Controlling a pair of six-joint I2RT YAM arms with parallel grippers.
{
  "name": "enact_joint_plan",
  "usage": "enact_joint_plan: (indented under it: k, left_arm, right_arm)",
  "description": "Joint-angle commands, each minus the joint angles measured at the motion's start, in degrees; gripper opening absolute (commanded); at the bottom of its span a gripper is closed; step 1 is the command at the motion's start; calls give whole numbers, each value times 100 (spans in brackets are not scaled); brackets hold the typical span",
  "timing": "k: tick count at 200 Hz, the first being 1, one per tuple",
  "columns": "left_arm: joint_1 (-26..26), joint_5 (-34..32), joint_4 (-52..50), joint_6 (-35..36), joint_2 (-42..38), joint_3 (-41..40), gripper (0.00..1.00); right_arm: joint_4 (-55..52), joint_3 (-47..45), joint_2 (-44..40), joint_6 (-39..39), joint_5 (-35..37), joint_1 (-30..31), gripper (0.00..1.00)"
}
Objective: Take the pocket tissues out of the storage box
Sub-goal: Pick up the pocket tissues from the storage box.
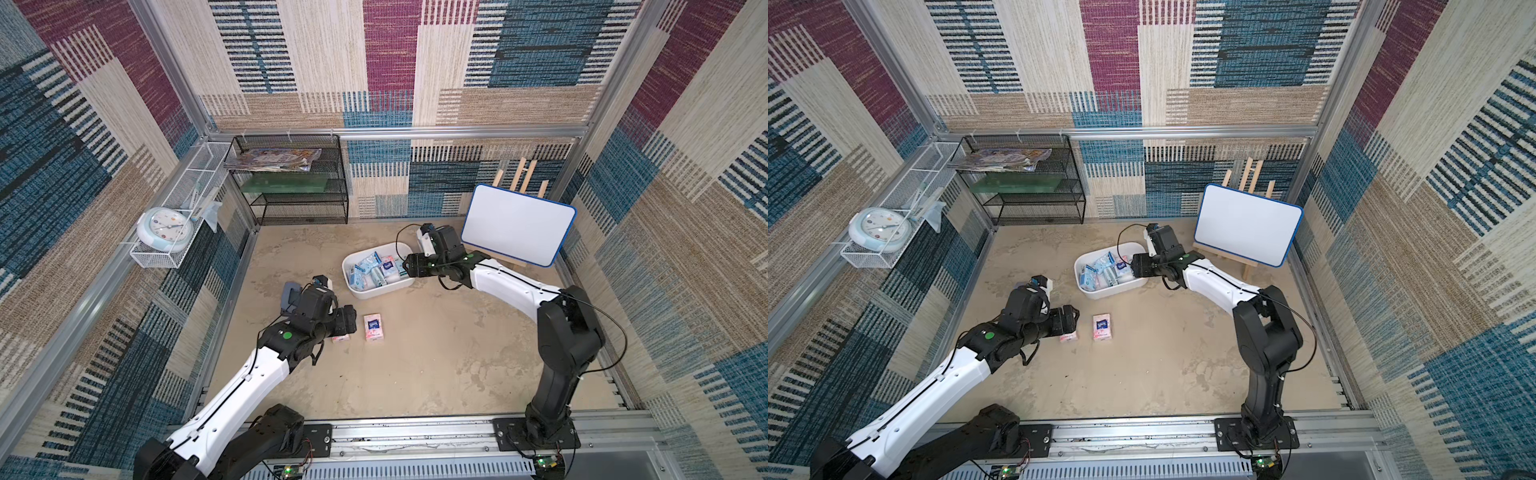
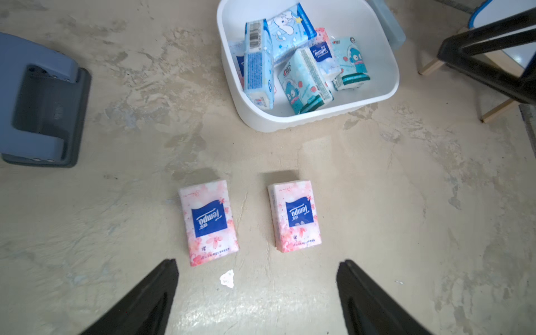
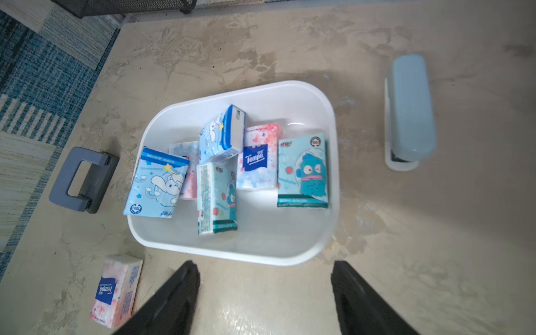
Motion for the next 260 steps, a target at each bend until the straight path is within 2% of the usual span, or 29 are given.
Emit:
enact_joint_plan:
  k: [1, 51, 96, 173, 260]
  left_arm:
    - [9, -401, -32, 64, -207, -125, 96]
    - [8, -566, -76, 47, -366, -243, 98]
    - [8, -624, -46, 51, -291, -282, 98]
    - [8, -850, -68, 135, -255, -291, 98]
    - [10, -885, 77, -5, -113, -276, 98]
  right_arm:
    - [-394, 617, 544, -325, -46, 102, 77]
    - [-989, 2176, 1826, -681, -91, 292, 70]
    - [-1398, 3164, 2607, -897, -99, 473, 67]
    - [-1539, 3418, 2997, -911, -224, 632, 57]
    - [-1664, 3339, 2769, -855, -276, 643, 22]
